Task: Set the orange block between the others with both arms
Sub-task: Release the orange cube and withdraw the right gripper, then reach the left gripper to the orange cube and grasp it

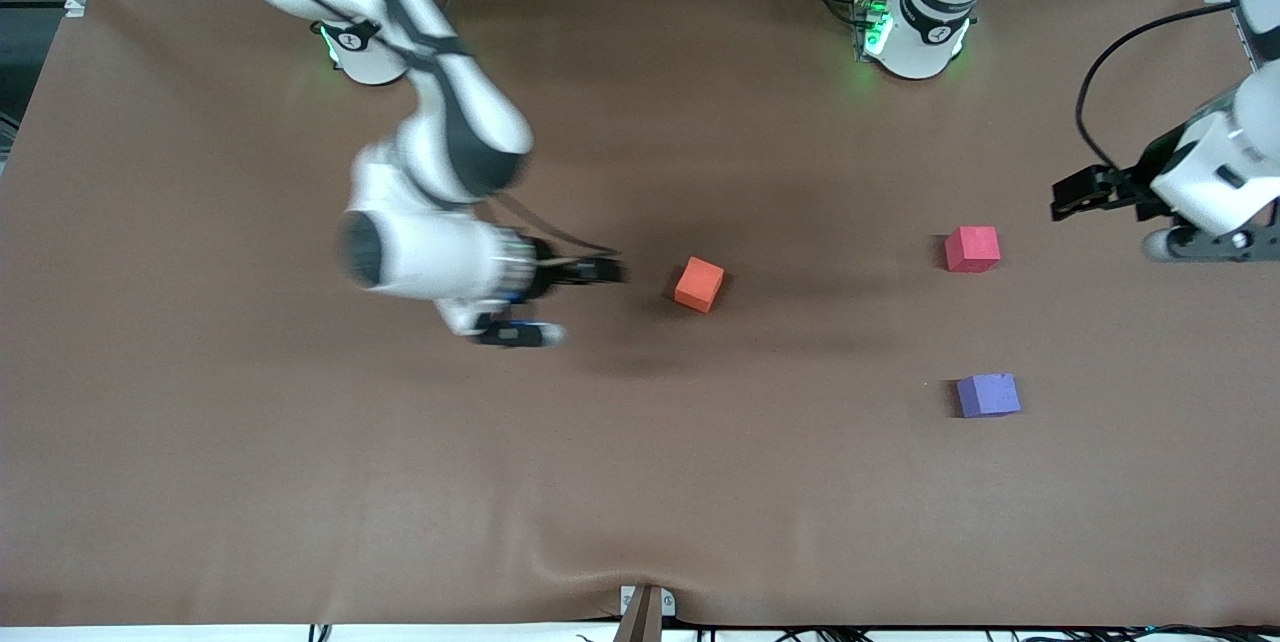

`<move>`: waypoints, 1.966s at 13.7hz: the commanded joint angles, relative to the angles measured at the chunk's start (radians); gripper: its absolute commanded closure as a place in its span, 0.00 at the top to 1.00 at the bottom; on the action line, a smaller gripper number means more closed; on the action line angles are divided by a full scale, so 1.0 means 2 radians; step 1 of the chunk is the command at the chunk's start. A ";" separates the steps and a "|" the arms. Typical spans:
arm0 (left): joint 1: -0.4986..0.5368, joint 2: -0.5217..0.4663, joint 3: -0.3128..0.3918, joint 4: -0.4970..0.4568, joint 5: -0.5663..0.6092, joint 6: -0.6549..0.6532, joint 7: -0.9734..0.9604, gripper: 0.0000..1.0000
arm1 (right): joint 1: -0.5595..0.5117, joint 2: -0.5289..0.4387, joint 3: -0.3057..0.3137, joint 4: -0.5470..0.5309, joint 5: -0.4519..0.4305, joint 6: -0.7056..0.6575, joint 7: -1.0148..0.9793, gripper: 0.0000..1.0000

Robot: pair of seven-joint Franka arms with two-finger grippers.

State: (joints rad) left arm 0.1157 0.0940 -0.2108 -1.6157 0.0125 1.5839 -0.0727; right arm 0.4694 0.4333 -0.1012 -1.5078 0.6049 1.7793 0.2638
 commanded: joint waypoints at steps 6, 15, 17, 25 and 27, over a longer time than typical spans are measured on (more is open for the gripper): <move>-0.124 0.091 -0.004 0.001 -0.002 0.054 -0.279 1.00 | -0.176 -0.138 0.012 0.004 -0.230 -0.152 -0.152 1.00; -0.274 0.208 -0.004 0.001 0.000 0.198 -0.703 1.00 | -0.221 -0.152 0.012 0.005 -0.309 -0.153 -0.216 1.00; -0.289 0.227 -0.004 0.003 0.035 0.219 -0.759 1.00 | -0.238 -0.155 0.014 0.005 -0.304 -0.156 -0.216 1.00; -0.326 0.284 -0.004 -0.002 0.064 0.311 -0.906 1.00 | -0.282 -0.156 0.045 0.014 -0.302 -0.157 -0.225 1.00; -0.328 0.289 -0.003 -0.004 0.078 0.320 -0.925 1.00 | -0.284 -0.156 0.046 0.014 -0.303 -0.158 -0.225 1.00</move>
State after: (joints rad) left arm -0.5272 0.6618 -0.2262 -1.6272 0.1282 2.2053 -1.8710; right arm -0.0630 0.1345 -0.0414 -1.4772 0.0121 1.4718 -0.1796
